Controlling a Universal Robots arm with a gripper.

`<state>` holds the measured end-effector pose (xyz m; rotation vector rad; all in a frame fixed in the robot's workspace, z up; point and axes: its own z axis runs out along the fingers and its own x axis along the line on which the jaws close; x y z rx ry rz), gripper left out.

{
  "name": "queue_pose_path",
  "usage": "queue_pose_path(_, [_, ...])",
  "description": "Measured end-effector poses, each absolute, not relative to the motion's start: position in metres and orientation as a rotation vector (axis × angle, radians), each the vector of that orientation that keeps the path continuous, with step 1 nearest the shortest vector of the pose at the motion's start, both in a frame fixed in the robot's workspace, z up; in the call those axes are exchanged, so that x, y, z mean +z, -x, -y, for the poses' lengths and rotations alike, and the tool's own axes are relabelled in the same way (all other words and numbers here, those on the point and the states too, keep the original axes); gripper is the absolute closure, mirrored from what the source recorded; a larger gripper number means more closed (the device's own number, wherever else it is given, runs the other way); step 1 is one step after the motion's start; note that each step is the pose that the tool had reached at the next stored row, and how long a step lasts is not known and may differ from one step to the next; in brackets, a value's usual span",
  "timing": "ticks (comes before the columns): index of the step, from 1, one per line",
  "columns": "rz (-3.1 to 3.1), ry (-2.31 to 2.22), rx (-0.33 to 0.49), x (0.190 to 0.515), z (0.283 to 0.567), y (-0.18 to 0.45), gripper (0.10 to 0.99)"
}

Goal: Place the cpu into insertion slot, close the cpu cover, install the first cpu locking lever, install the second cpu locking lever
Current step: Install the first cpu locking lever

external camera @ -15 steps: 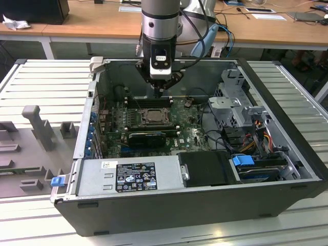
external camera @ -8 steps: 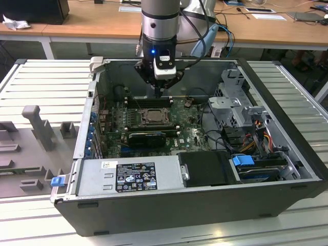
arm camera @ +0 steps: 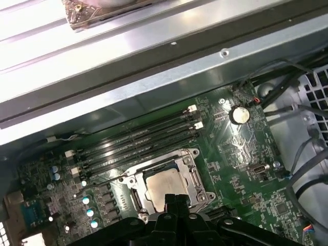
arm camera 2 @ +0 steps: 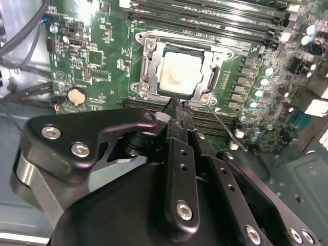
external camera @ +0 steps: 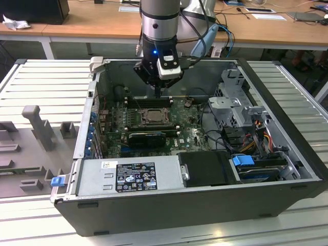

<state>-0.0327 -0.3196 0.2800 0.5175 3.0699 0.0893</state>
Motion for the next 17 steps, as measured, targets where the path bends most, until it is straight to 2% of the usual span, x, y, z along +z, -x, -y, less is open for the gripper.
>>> queue_pose_path(17, [-3.118,-0.128,0.094,0.2797,0.3196,0.0327,0.98])
